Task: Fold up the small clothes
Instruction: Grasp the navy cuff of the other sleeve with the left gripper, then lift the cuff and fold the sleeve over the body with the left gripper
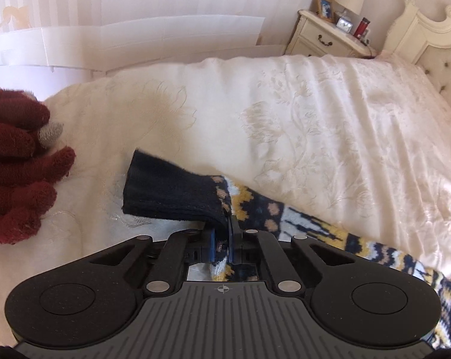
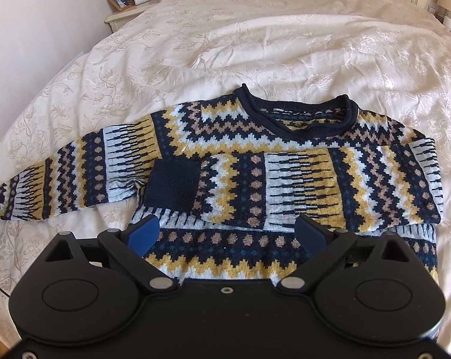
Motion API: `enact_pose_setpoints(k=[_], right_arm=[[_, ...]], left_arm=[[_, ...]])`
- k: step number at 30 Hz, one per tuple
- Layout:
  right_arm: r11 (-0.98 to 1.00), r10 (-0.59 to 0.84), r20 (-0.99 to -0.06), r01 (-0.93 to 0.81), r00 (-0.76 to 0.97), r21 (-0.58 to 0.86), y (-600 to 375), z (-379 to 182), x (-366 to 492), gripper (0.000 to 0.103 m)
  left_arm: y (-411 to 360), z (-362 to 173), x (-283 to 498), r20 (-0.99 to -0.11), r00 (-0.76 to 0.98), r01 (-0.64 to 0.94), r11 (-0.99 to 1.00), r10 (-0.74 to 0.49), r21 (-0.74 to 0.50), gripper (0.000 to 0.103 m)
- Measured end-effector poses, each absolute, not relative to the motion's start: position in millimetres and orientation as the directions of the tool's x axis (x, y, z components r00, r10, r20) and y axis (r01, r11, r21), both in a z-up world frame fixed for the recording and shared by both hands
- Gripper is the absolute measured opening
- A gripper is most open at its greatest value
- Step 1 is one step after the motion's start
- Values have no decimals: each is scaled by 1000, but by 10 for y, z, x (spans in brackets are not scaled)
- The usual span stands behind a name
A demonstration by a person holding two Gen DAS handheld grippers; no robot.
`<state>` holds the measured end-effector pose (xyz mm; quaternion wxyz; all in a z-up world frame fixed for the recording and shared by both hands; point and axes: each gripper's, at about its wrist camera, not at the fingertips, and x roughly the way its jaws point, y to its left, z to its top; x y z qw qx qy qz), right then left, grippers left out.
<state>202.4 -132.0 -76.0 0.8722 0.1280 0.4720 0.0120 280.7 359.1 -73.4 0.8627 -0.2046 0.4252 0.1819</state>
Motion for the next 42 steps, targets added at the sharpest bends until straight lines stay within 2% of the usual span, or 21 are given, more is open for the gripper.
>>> enact_pose_setpoints(k=[6,11,15,21,27,33,36,37,42], right_arm=[[957,180,-817,95,548,275,-1519,-814,1887,97],[949,204,-805,89,557,303,-1762,-814,1720,97],[941,207,-797,108,567,321,-2047,-804,1547,97],[930,180,-794,161,580,329,-2560,-818,1275,97],[920,151,-798,213,583,329,-3036,-862,1071,97],[908,141,-802,248,580,338,-3323,-907,960,97],[903,140,-803,258,580,344,-3390,-936,929,97],[901,140,-803,261,580,346,-3395,-943,931,97],[897,135,-809,277,572,345,-3365,-1014,962,97]], left_arm=[[2962,-29,2713,-713,691,-328,931,122,-159,7],[2158,500,2711,-632,775,-148,975,11,-164,7],[1423,698,2762,-598,794,-7,981,-112,-193,7],[250,533,2805,-591,759,168,959,-273,-227,7],[-779,81,2726,-656,644,306,918,-394,-252,7],[-1456,-377,2610,-735,534,389,894,-417,-225,8],[-1648,-464,2515,-761,502,430,882,-411,-193,17],[-1687,-473,2499,-762,500,448,876,-412,-179,27],[-1826,-347,2247,-735,515,557,824,-441,-104,31]])
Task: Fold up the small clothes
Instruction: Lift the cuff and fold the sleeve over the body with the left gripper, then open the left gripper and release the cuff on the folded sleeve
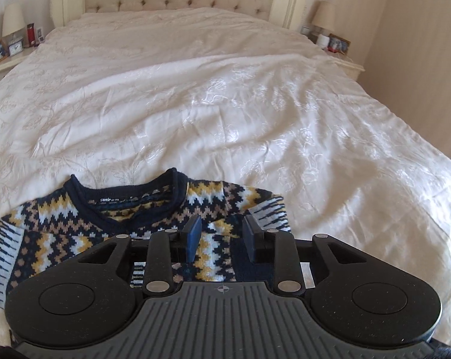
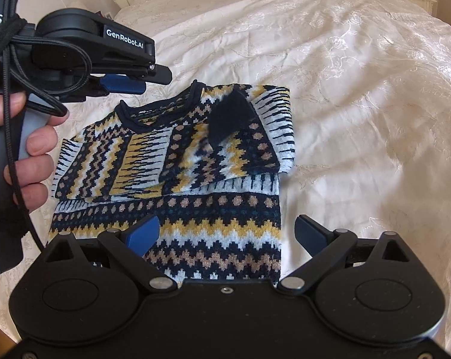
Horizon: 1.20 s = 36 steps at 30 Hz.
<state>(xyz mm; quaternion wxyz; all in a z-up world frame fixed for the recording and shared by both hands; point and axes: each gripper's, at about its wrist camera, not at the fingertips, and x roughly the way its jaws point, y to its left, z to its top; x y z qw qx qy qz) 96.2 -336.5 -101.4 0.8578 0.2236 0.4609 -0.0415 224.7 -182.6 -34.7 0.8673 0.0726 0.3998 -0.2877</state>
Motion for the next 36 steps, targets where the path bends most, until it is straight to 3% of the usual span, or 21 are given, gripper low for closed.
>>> enact_pose_setpoints(k=[2,7,13,19,24,26,30,36], right_arm=[[892,130,-811,289,571,347,-3347,-1027,994,97],[887,103,-814,317,572,335,-3303,-1050,1103,97],[883,55,-819,354,571,307,-3333,-1067,1347,97],[887,35,-816,359,577,292,-3354,-1071,1612,96],[924,32,-834,302,551,235,-3301,-1140,1857,67],[934,29,-838,283,545,216,-3293,-1174,1924,67],[944,22,-841,265,541,196,-3333,-1236,2030,67],[930,1,-863,316,505,187,-3544,-1432,2171,68]], left_arm=[[-1764,-337,2177,-728,526,585,809,-439,-65,38],[-1374,-485,2190,-758,542,557,831,-363,0,40],[-654,-835,2548,-842,513,383,922,-169,48,40],[-126,-1058,2891,-878,475,236,969,-55,67,40],[182,-1294,3066,-905,426,154,985,3,76,40],[308,-1467,3127,-932,361,108,991,37,81,45],[591,-1560,3132,-939,341,8,999,-42,-42,53],[610,-1557,3113,-935,351,16,999,-46,-43,60]])
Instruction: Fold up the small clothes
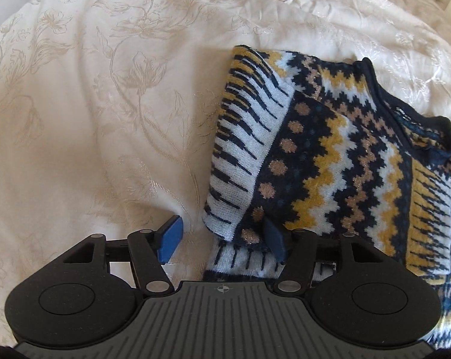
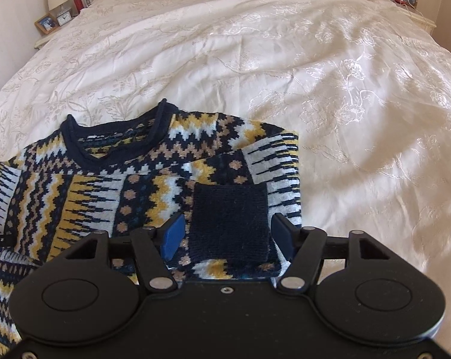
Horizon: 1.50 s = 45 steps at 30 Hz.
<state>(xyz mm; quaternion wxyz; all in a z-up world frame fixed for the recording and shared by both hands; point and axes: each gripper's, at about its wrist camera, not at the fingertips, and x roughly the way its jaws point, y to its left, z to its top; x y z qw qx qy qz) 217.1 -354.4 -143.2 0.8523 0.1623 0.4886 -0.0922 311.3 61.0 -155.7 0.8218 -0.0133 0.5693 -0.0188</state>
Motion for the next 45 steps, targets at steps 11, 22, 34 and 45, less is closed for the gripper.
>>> enact_pose_setpoints(k=[11,22,34,45], right_arm=[[915,63,-890,331,452,233,-3680,-1687,2277,54],[914,42,-840,318,542,251,-3655,-1280,2134,19],[913,14,-902,362,432,187,-3628,-1610,2180,30],[915,1,-909,367,418,170,-3624,-1663,2211,34]], left_arm=[[592,-1584,3150,-937,348,24,1000,-19,-12,69],[387,-1210,3113,-892,449,132,982,63,135,67],[398,-1524,3534,-907,406,86,984,110,157,69],[378,-1427,3952,-889,435,59,980,145,188,68]])
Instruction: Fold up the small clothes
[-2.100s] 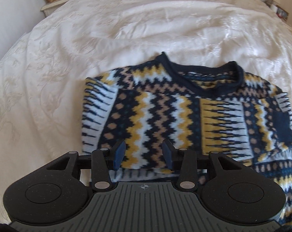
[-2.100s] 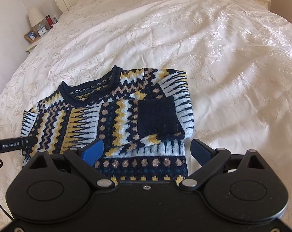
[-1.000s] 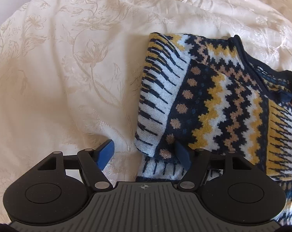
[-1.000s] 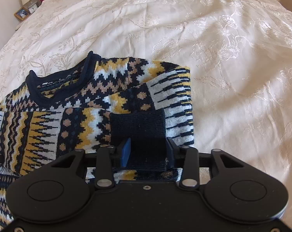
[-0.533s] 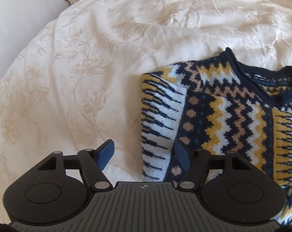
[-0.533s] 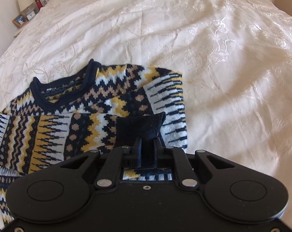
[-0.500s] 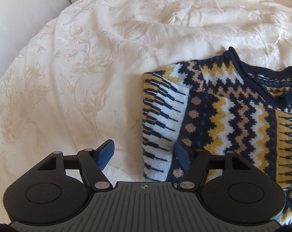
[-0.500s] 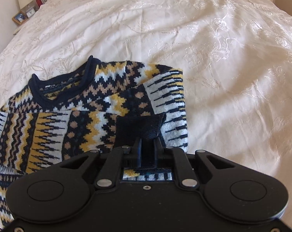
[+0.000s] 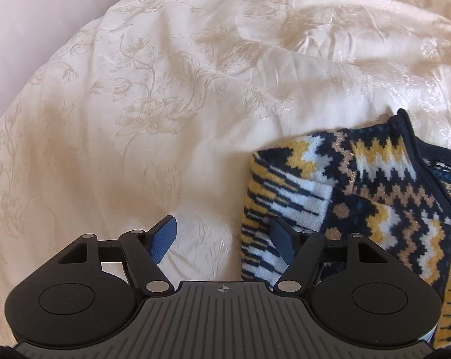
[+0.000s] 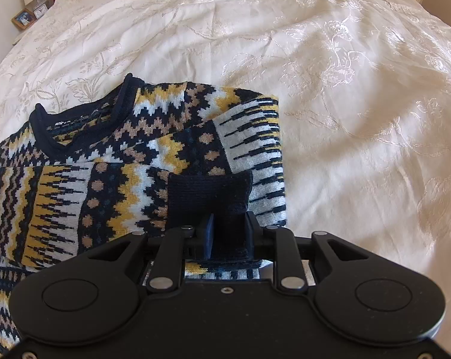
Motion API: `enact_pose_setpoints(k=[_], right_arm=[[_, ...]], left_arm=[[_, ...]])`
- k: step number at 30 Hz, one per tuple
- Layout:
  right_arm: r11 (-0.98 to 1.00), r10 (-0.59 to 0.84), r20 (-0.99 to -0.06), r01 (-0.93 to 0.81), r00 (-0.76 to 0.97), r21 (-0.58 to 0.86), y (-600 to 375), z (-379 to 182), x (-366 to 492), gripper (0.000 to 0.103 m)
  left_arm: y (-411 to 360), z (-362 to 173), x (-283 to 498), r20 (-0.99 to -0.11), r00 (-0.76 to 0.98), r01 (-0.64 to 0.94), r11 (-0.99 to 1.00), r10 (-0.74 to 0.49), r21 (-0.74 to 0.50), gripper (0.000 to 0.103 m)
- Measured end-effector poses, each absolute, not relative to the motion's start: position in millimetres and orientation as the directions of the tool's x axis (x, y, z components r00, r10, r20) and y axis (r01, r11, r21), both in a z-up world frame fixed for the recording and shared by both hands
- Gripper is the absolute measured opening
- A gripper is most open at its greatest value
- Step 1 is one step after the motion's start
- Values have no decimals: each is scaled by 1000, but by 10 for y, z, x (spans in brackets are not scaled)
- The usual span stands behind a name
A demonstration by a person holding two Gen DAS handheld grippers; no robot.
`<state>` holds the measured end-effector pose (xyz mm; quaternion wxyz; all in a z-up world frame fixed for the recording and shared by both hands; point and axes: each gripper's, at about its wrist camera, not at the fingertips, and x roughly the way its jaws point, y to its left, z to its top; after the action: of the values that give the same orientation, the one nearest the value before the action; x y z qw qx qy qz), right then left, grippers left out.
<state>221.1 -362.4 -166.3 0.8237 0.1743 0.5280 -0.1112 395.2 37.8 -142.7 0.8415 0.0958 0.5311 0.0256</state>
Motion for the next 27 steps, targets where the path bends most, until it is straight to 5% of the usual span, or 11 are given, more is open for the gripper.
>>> enact_pose_setpoints(k=[4,9,27], right_arm=[[911,-9,-910,378,414,163,-3630,-1656,2223,39],[897,-34,-909,413,415,155,-3661,-1620,2177,59],[895,-98,-869,424,484,135,-3355,-1115,1468,96]], left_arm=[[391,-1542,4208,-897,419,43,983,144,178,69],[416,-1483,4204,-895,422,21,986,142,166,68],[921,-1078,2812,-896,439,83,996,-60,-26,68]])
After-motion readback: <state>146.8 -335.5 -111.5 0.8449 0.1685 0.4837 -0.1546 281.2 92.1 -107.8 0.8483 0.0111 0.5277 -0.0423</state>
